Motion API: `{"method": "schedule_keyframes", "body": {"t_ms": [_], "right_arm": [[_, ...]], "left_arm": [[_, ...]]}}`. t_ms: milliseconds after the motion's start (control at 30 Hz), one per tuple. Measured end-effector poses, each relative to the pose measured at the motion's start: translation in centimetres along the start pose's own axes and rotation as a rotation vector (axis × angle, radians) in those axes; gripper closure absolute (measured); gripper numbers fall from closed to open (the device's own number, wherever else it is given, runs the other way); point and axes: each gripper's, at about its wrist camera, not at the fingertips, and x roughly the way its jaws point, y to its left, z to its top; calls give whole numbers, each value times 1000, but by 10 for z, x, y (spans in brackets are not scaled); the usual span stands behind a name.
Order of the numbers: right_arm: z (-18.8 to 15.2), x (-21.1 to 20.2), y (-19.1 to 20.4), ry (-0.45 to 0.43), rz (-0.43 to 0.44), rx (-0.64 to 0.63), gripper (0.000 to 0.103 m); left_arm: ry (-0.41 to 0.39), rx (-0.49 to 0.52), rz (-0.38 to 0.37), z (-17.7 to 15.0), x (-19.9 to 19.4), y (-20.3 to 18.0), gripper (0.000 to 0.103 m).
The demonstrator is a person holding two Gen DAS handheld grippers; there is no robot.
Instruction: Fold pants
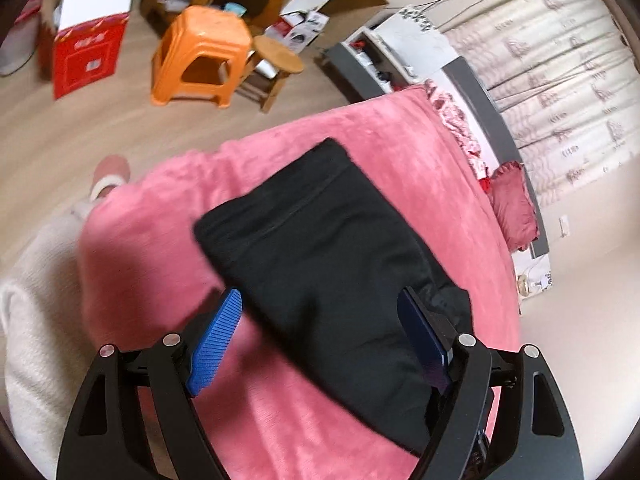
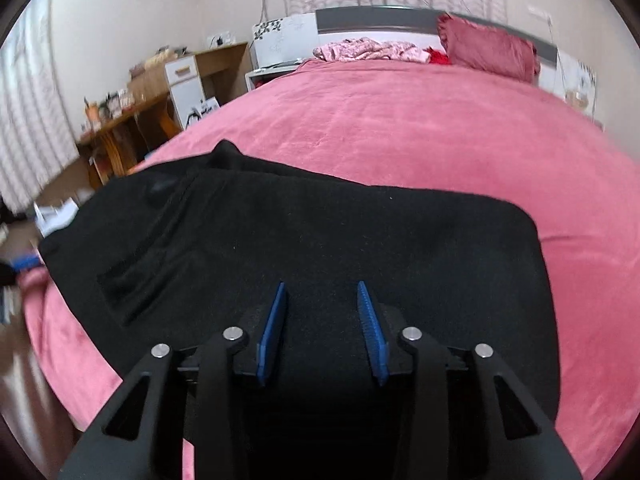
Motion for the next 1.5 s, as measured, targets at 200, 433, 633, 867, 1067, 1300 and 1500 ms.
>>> {"method": "schedule_keyframes", "body": {"t_ms": [200,433,633,867,1067,1300,1500], "right_arm": [[-2,-2,16,10,64,-35,15],[-1,0,10,9,80,-10,14],[0,0,10,6,84,1,14],[0,-1,10,0,99,30,14],[0,-2,9,0,100,32,14],[1,-2,9,-2,105,43,14],[2,-2,8,-7,118,71,14]], "left_arm": [[43,-15,-13,-2,7,3,26],[33,48,17,3,28,-6,24],[1,80,15,9,35,-8,24],[4,193,27,20,47,-22,24],[-19,78,26,25,40,-1,74],[-8,-84,-5,22,25,17,87],[40,-172,66,14,16,19,58]]}}
